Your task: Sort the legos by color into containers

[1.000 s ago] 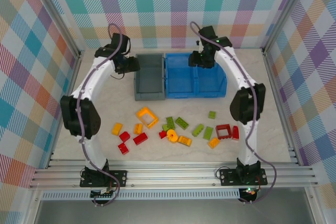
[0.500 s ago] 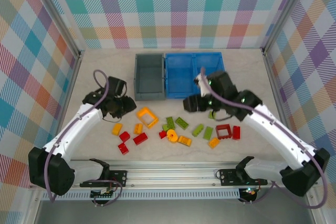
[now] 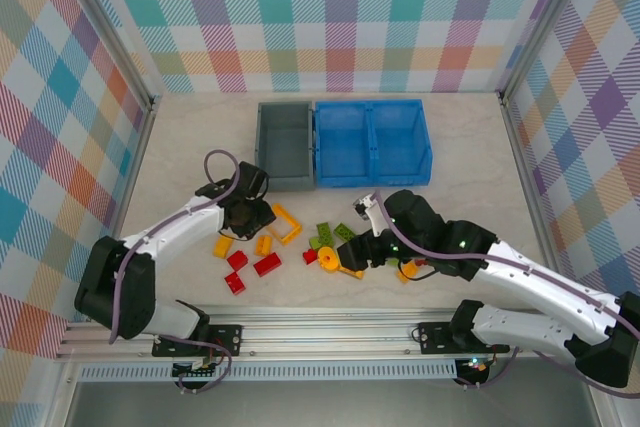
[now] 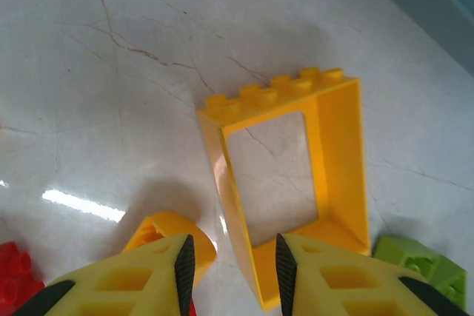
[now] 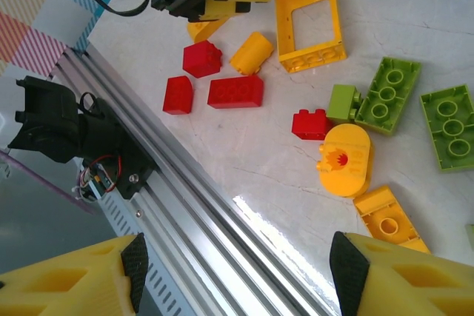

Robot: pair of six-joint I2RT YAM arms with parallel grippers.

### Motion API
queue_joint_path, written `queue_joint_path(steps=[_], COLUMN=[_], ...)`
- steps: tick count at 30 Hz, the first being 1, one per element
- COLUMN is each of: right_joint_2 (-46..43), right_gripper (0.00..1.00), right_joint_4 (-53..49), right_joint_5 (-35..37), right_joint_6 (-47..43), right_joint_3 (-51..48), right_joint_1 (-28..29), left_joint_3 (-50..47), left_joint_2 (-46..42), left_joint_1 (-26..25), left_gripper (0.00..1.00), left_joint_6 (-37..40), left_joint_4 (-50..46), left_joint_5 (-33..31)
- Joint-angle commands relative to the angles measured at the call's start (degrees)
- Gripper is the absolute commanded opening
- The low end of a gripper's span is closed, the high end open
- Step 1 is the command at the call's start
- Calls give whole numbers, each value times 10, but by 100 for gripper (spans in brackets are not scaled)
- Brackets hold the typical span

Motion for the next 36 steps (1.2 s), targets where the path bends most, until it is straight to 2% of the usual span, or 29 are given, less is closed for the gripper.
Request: queue_joint_path(steps=[1, 15, 20, 28, 36], right_joint_2=[8, 23, 25, 31, 30], right_gripper=[67, 66, 66, 66, 66], right_joint_4=[17, 22, 23, 21, 22], right_joint_5=[10, 18, 17, 20, 19], right_joint_6=[10, 21, 24, 22, 24], right_joint_3=[21, 15, 14, 15, 11], right_joint_1=[4, 7, 8, 8, 9], left_joint_3=[-5, 0, 4, 14, 28], left_joint_2=[24, 80, 73, 9, 52], left_joint_1=[-5, -8, -17, -39, -41], left_gripper=[34, 20, 31, 32, 36], left_joint_6=[-11, -9, -11, -31, -30], left_joint_4=[12, 56, 50, 35, 24], left_joint_5=[-28, -29, -35, -54, -49])
